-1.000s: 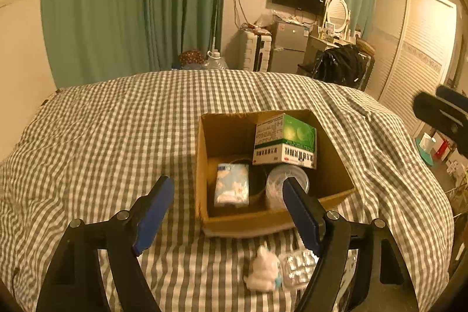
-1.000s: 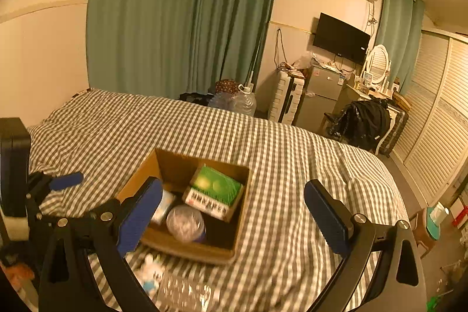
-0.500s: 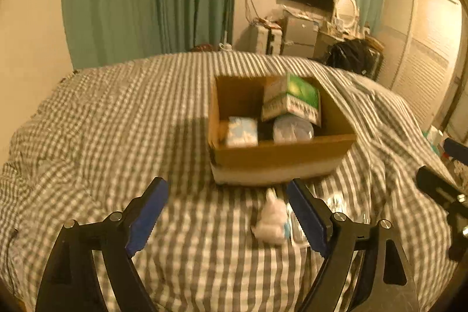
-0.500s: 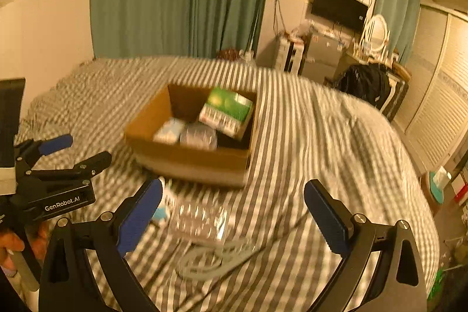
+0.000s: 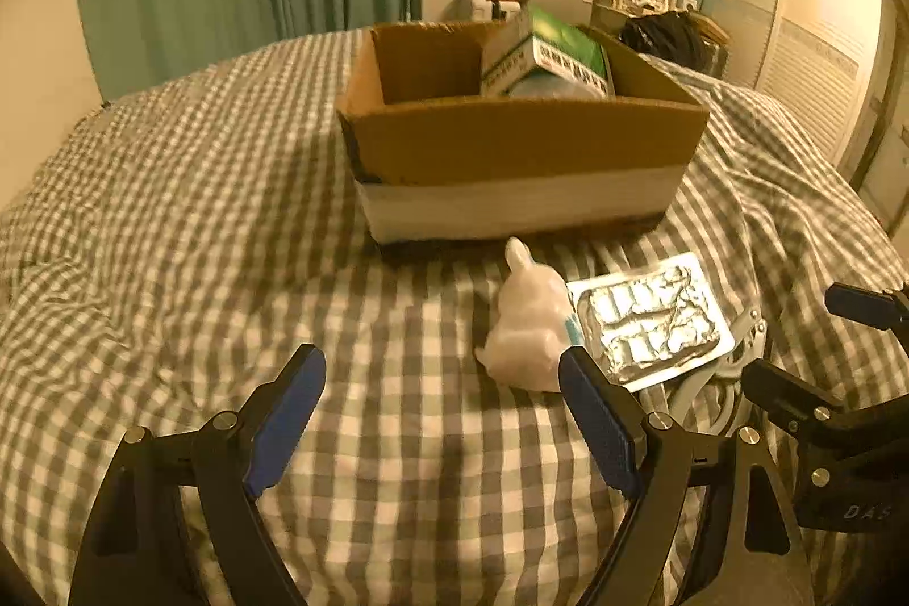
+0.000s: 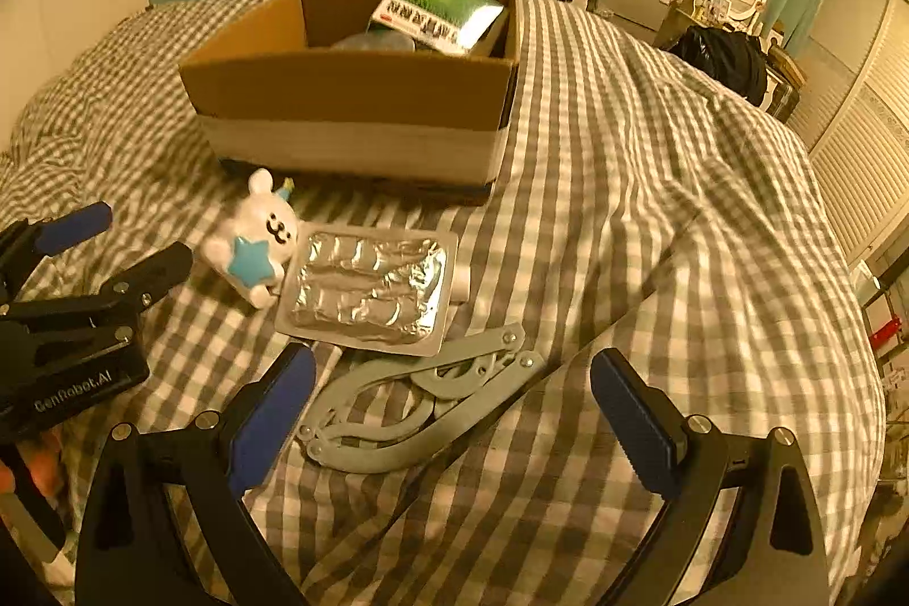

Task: Organize objects
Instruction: 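Move the left tool to the white bunny figurine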

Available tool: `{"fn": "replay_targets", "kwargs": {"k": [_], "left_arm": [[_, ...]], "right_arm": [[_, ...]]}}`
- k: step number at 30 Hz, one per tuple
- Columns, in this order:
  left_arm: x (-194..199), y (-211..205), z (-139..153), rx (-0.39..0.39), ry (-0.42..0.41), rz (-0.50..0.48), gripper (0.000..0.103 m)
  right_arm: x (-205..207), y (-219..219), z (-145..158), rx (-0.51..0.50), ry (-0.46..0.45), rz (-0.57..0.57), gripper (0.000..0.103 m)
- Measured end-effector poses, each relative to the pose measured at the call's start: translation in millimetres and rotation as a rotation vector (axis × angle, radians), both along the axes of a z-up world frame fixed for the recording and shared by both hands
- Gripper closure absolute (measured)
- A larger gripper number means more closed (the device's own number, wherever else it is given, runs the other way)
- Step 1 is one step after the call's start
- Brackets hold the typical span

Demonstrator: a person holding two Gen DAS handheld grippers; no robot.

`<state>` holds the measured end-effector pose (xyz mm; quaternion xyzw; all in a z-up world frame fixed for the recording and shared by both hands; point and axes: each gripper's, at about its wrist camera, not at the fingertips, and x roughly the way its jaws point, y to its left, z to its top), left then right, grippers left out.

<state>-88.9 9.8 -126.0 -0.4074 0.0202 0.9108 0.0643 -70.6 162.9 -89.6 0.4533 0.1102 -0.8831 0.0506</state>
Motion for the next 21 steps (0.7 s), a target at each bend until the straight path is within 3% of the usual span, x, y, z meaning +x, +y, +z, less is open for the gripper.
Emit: {"fn": "replay_targets", "kwargs": {"k": [4, 10, 14, 16, 18, 21], "left_arm": [[-11, 9, -13, -0.021, -0.017, -0.024, 0.016], [-30, 30, -19, 0.029, -0.040, -0.123, 0.016], [-36, 48, -25, -0.019, -0.041, -0.177, 0.016], [-41, 53, -30, -0.033, -0.047, -0.192, 0.020], [-45, 50, -32, 0.007, -0.062, -0.209, 0.043], [-44, 44, -31, 0.036, -0.072, -0.208, 0.046]], "right_arm": [[-6, 3, -5, 0.001, -0.013, -0.012, 0.005], [-14, 8, -9, -0.009, -0.024, -0.021, 0.005], [-17, 12, -13, -0.021, -0.035, -0.028, 0.005], [-18, 14, -14, -0.029, -0.043, -0.033, 0.005], [-19, 14, -16, -0.038, -0.050, -0.036, 0.005], [-18, 13, -18, -0.033, -0.053, -0.039, 0.005]]}}
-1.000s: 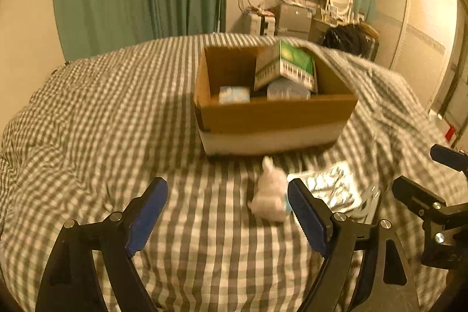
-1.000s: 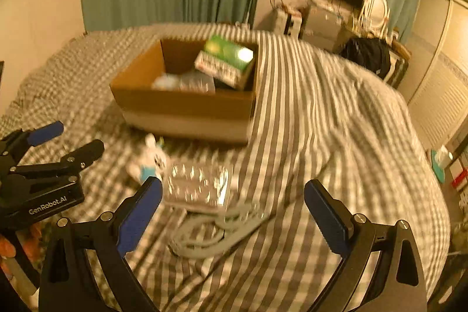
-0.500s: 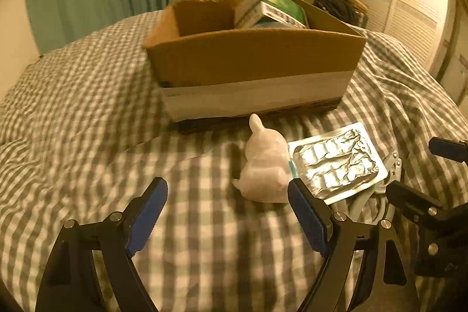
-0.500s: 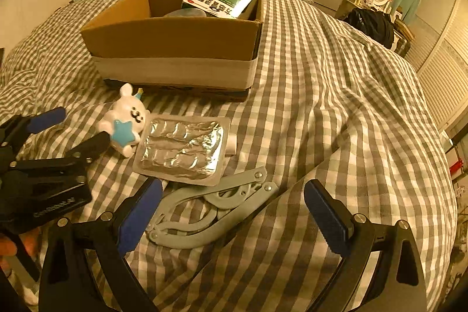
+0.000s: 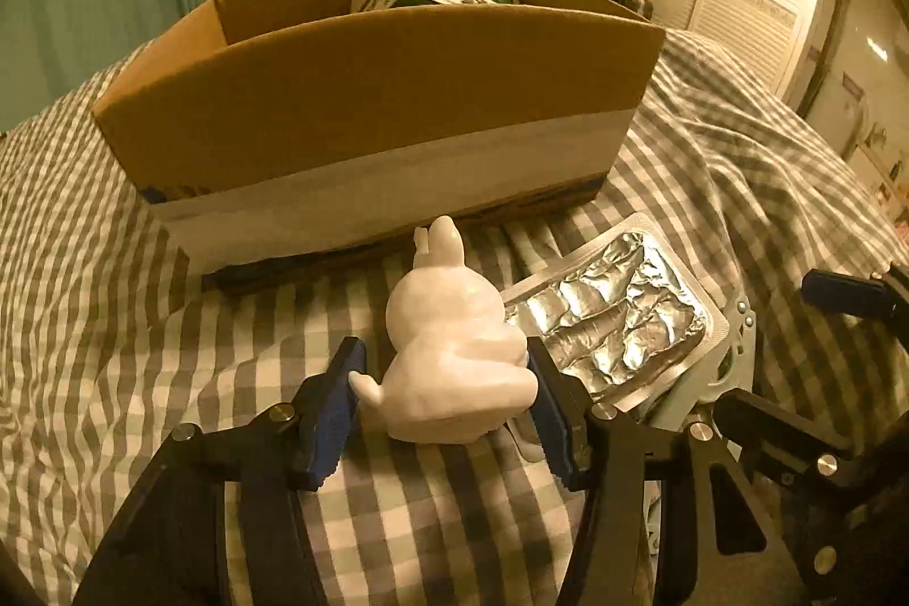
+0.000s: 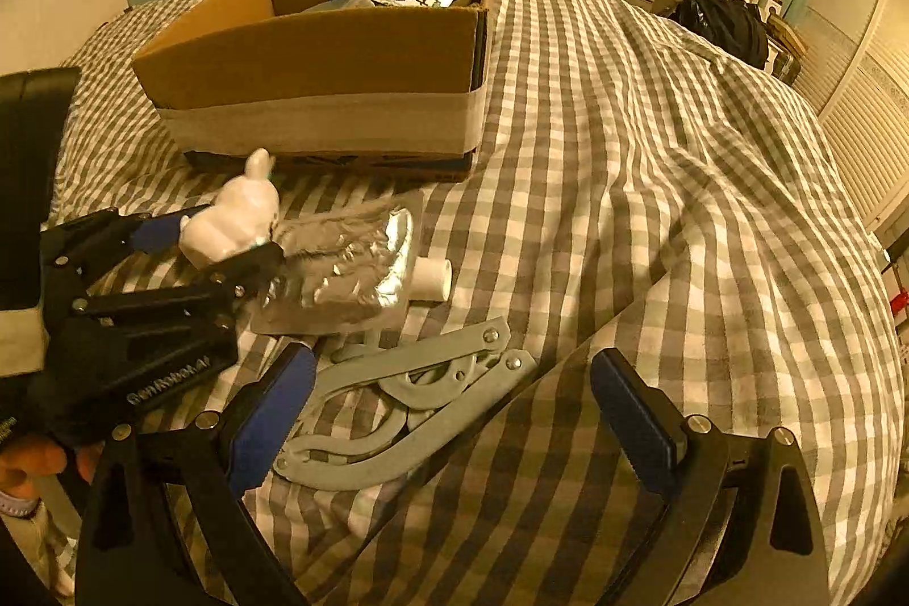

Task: Organize objects
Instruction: 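Move the left tool to the white bunny figurine, then grasp the white bunny figurine with the left tool and lift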

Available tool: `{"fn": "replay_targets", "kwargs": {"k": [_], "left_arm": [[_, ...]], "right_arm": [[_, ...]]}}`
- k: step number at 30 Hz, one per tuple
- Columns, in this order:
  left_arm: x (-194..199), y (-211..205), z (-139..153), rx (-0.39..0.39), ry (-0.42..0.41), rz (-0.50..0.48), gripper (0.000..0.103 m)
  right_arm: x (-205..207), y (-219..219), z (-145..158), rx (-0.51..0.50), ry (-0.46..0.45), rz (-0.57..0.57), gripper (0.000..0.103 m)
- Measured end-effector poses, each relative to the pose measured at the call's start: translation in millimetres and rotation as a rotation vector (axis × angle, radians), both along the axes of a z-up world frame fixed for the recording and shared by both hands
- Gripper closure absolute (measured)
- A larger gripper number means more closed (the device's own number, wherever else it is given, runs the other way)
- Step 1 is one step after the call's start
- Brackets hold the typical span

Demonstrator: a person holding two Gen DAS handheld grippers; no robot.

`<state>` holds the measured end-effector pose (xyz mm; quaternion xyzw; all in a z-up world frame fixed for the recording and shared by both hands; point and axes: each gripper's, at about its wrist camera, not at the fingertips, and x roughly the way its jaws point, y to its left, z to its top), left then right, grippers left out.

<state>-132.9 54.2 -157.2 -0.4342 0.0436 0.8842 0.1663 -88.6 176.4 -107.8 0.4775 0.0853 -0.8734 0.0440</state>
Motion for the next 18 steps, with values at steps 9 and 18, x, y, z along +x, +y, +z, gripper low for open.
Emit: {"fn": "replay_targets", "kwargs": {"k": [9, 18], "left_arm": [[23, -25, 17, 0.001, 0.004, 0.045, 0.046], [35, -82, 33, 0.003, 0.059, 0.201, 0.046]], "right_arm": [[5, -12, 5, 0.007, 0.016, 0.024, 0.005], [-2, -45, -1, 0.028, 0.009, 0.093, 0.005]]}}
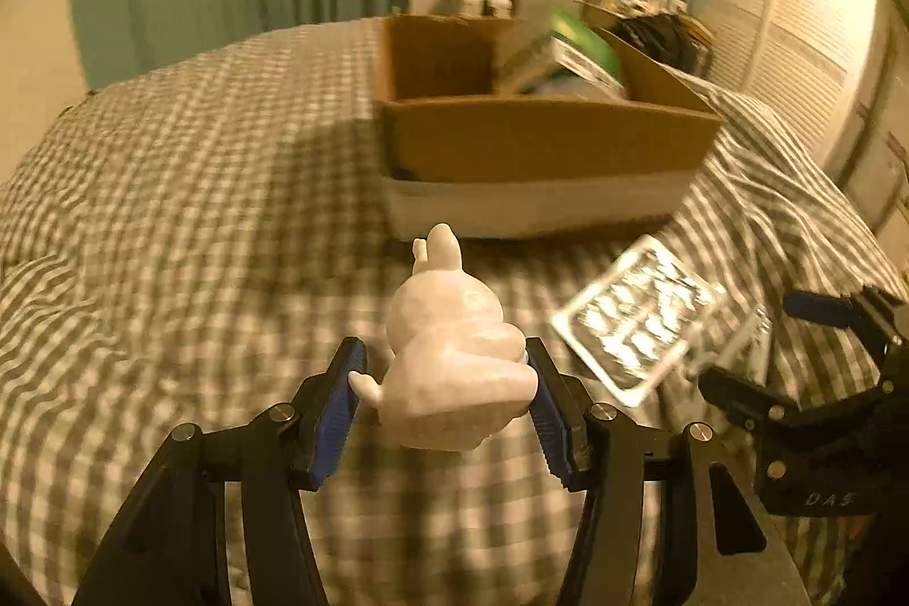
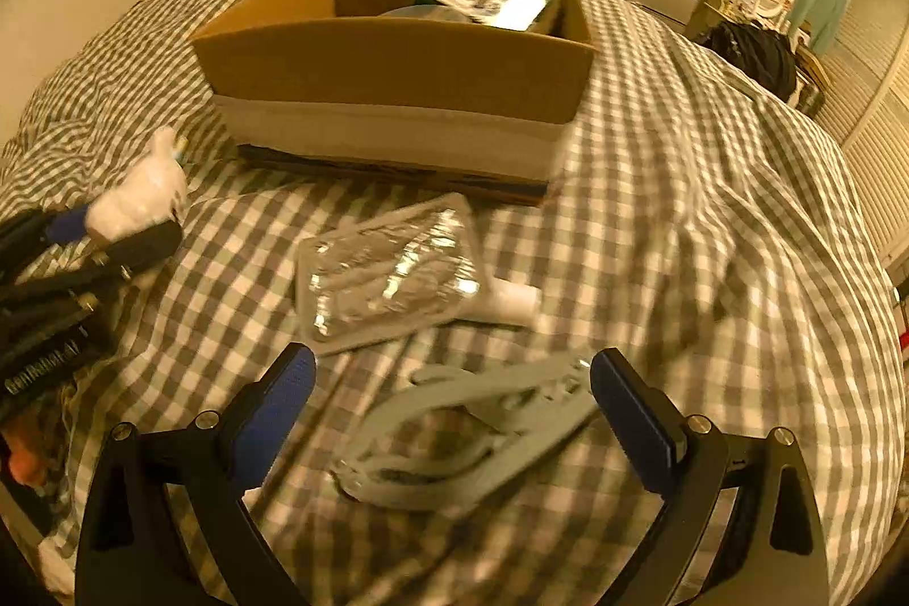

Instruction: Organize objects

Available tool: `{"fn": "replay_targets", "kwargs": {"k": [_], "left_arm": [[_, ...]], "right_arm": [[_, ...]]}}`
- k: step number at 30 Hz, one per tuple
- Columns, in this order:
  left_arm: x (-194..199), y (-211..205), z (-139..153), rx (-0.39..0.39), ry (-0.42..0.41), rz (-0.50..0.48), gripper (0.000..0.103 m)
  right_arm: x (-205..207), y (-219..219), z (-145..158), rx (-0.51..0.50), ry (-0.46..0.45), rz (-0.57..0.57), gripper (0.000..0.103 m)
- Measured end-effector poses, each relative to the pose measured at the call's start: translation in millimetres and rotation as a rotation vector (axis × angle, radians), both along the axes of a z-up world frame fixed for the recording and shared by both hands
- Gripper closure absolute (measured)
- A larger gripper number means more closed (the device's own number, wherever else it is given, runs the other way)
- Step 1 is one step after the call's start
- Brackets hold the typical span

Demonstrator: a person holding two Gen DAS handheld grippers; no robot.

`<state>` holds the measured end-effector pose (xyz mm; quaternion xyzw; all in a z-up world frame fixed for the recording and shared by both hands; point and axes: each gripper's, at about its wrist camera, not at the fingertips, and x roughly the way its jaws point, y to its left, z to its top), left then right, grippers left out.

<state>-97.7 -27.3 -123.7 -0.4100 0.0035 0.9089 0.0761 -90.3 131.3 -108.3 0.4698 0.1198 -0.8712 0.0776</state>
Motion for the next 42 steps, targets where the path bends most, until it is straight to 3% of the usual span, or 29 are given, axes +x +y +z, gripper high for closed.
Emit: {"fn": "replay_targets", "kwargs": {"k": [9, 13, 25, 29, 36, 40, 42], "left_arm": [[-7, -23, -9, -0.008, -0.010, 0.068, 0.046], [-8, -29, -14, 0.013, -0.021, 0.073, 0.046], [-7, -33, -18, 0.035, -0.032, 0.073, 0.046], [-7, -35, -20, 0.046, -0.036, 0.076, 0.046], [-7, -36, -22, 0.051, -0.040, 0.073, 0.046], [-6, -37, -23, 0.049, -0.043, 0.071, 0.046], [-6, -36, -23, 0.047, -0.044, 0.072, 0.046]], "right_arm": [[-25, -31, -24, 0.039, -0.061, 0.010, 0.006], [-28, -38, -23, 0.044, -0.058, 0.015, 0.019], [-38, -61, -1, 0.001, -0.007, 0.039, 0.044], [-42, -71, 3, -0.023, 0.005, 0.051, 0.067], [-57, -75, -10, -0.065, -0.045, 0.040, 0.070], [-58, -61, -5, -0.140, -0.037, 0.018, 0.083], [-56, -55, 2, -0.162, -0.022, 0.021, 0.083]]}}
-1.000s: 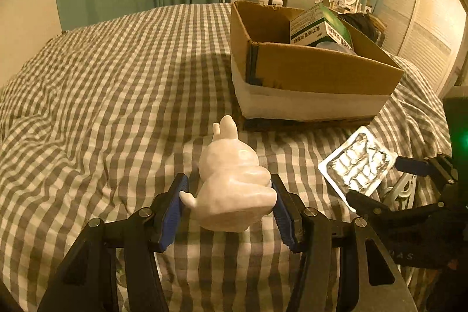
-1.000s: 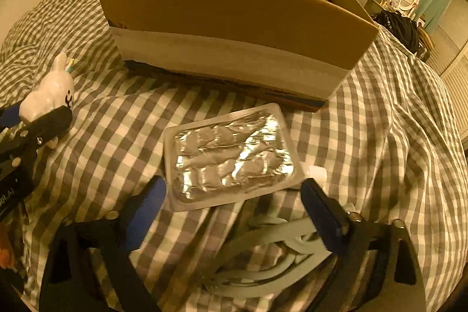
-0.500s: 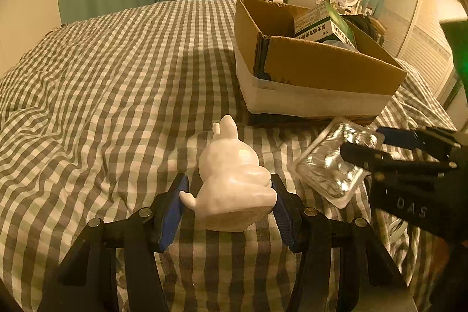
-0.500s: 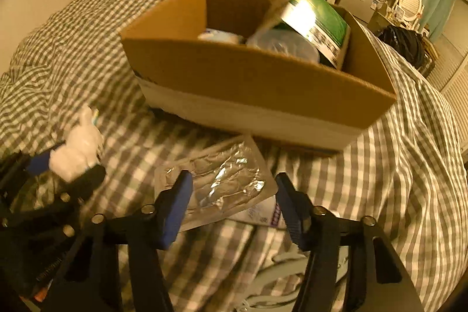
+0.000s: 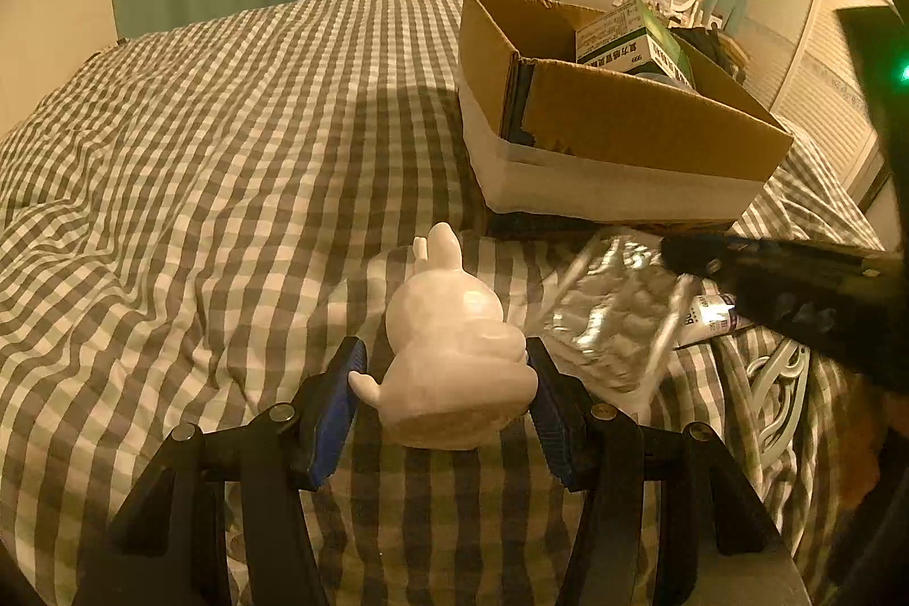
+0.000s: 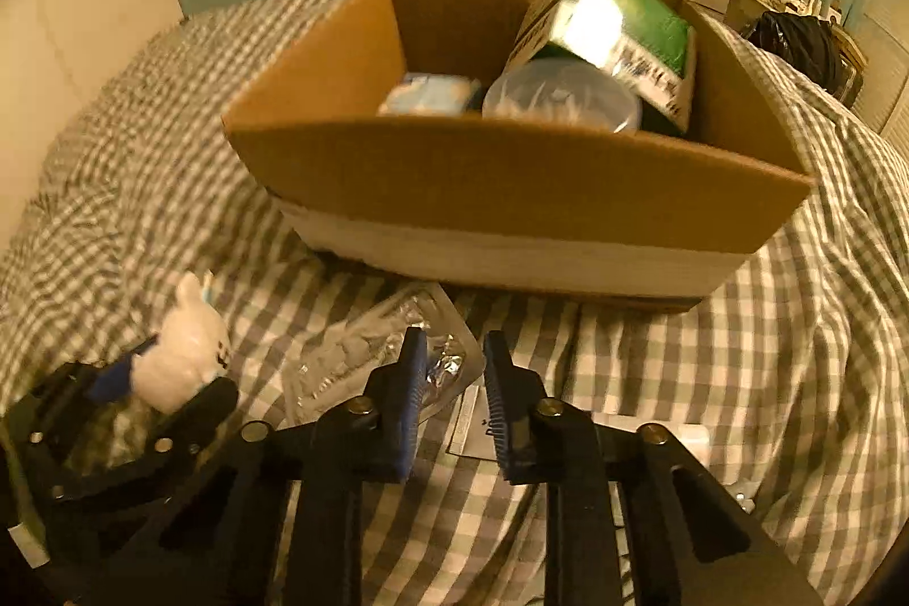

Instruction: Organize objects

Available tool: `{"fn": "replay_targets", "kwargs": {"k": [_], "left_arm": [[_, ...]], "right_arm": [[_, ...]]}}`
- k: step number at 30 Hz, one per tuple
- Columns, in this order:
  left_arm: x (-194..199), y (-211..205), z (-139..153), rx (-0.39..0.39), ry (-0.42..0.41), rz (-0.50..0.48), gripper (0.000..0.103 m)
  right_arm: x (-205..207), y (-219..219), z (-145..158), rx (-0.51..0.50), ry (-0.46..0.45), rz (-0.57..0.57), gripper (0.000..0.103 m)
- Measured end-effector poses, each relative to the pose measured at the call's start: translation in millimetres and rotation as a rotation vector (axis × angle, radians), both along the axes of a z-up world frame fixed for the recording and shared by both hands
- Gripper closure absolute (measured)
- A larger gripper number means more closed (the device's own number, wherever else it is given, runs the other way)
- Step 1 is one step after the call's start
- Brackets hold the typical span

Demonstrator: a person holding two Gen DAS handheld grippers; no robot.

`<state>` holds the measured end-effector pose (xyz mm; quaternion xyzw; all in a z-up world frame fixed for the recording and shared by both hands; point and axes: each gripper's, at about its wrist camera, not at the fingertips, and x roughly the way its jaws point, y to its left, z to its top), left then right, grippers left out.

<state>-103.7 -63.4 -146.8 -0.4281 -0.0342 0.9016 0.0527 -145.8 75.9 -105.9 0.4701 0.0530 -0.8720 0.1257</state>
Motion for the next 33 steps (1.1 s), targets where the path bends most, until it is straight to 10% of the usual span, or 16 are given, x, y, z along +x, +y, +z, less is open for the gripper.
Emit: {"fn": "replay_targets", "kwargs": {"k": [14, 21, 26, 33], "left_arm": [[13, 17, 10, -0.044, 0.012, -0.004, 0.046], [15, 21, 8, -0.063, 0.010, -0.010, 0.046], [13, 18, 4, -0.065, 0.006, -0.002, 0.046], [12, 12, 1, -0.047, 0.008, -0.004, 0.046]], "right_arm": [[42, 24, 66, 0.047, 0.148, 0.063, 0.101], [45, 20, 36, 0.099, 0.097, 0.093, 0.100], [42, 23, 15, 0.158, 0.052, 0.058, 0.036], [44, 3, -28, 0.232, -0.051, 0.127, 0.024]]}}
